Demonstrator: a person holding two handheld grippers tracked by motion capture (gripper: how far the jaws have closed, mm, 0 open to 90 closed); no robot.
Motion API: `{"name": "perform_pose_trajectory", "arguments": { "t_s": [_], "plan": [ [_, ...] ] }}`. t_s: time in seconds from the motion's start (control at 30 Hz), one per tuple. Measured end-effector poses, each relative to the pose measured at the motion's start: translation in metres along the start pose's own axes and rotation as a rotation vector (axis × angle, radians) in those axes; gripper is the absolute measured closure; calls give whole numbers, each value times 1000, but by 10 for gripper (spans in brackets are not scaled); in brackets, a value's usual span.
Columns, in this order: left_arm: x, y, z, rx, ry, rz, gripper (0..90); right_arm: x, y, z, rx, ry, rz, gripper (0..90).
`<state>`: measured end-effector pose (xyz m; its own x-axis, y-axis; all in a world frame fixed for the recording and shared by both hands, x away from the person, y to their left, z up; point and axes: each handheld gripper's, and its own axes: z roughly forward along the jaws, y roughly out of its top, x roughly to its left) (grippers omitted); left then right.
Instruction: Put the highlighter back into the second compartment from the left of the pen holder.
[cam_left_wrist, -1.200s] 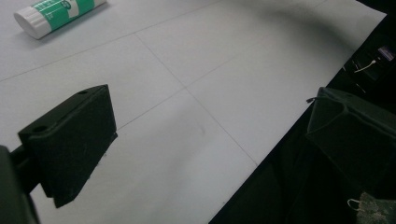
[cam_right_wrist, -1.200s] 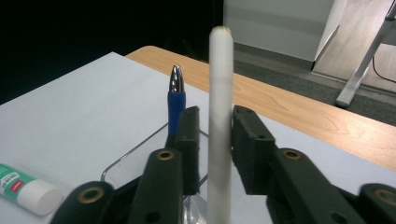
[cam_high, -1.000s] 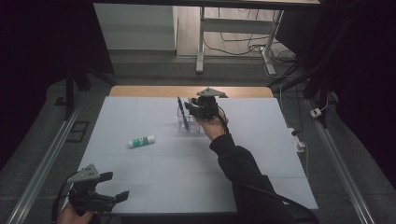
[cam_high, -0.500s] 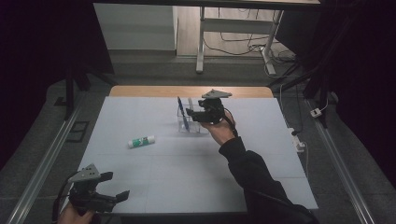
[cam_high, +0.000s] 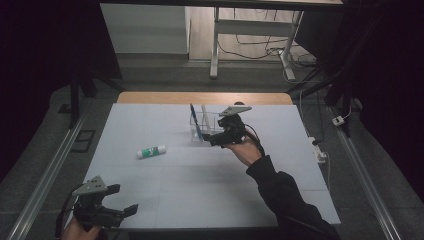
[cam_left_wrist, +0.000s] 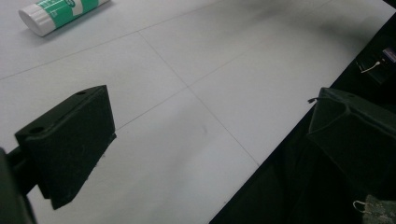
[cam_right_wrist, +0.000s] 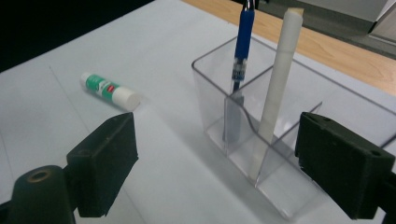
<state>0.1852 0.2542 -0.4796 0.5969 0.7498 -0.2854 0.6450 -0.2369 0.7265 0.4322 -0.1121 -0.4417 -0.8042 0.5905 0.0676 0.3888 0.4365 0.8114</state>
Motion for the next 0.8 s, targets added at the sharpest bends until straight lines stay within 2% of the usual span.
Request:
{"name": "perform_pose_trajectory", "arguments": {
  "t_s": [0.17, 0.47, 0.8],
  "plan": [
    [1, 0, 0, 0, -4, -2, 0, 3, -8, -10, 29, 3, 4, 33],
    [-1, 0, 0, 5, 5, 7, 1, 12, -26, -32, 53, 15, -24, 3],
    [-2, 1, 1, 11, 16, 13, 4, 20, -45, -63, 59, 11, -25, 0]
  ]
}}
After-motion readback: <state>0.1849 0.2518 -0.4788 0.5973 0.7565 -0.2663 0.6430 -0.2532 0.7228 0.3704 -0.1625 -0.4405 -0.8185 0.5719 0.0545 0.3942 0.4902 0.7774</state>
